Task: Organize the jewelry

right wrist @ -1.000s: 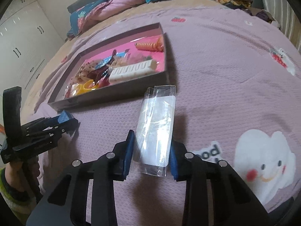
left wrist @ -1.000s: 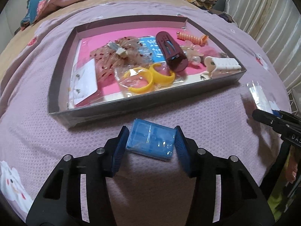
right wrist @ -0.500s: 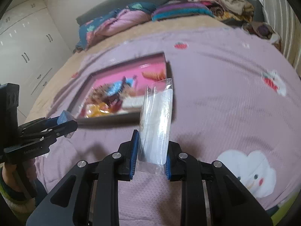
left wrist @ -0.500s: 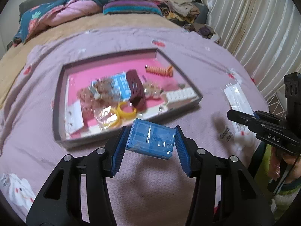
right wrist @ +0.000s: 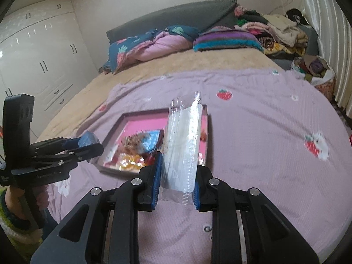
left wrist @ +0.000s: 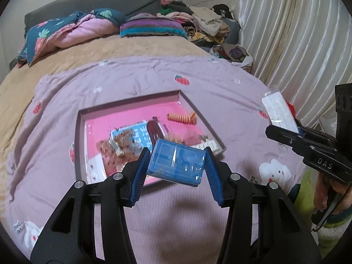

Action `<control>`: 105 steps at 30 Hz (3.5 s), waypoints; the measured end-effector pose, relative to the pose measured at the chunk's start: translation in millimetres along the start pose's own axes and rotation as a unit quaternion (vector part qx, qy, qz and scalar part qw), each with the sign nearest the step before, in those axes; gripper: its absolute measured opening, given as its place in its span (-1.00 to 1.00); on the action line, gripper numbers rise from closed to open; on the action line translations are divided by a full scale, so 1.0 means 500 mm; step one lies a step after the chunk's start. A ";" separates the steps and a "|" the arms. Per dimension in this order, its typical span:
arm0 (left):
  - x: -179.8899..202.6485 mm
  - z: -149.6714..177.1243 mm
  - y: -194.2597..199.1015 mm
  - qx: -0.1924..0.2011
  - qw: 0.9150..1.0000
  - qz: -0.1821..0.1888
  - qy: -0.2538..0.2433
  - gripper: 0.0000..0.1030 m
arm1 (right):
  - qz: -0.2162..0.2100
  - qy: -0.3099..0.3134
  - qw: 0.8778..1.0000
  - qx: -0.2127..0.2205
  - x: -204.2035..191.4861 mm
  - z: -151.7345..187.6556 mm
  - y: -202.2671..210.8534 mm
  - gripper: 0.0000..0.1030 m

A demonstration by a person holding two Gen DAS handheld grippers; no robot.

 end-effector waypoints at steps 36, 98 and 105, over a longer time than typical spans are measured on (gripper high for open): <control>-0.159 -0.085 -0.150 -0.035 0.997 -0.013 0.064 -0.20 | 0.010 0.026 0.998 -0.059 -0.006 -0.121 -0.220 -0.56; -0.111 -0.073 -0.131 -0.044 0.997 -0.006 0.057 0.63 | 0.070 -0.051 0.996 -0.015 0.070 -0.055 -0.119 0.88; -0.065 -0.059 -0.036 -0.002 0.999 -0.012 0.047 0.77 | 0.069 -0.061 0.996 0.014 0.071 -0.048 -0.046 0.90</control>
Point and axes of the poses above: each gripper's, at about its wrist camera, not at the fingertips, and y roughly against the way its jaws point, x to its right, z to its underside, the point moved 3 cm from there along -y, roughly the way its jaws point, and after that the axes turned 13 degrees about -x, right-handed, at the moved point
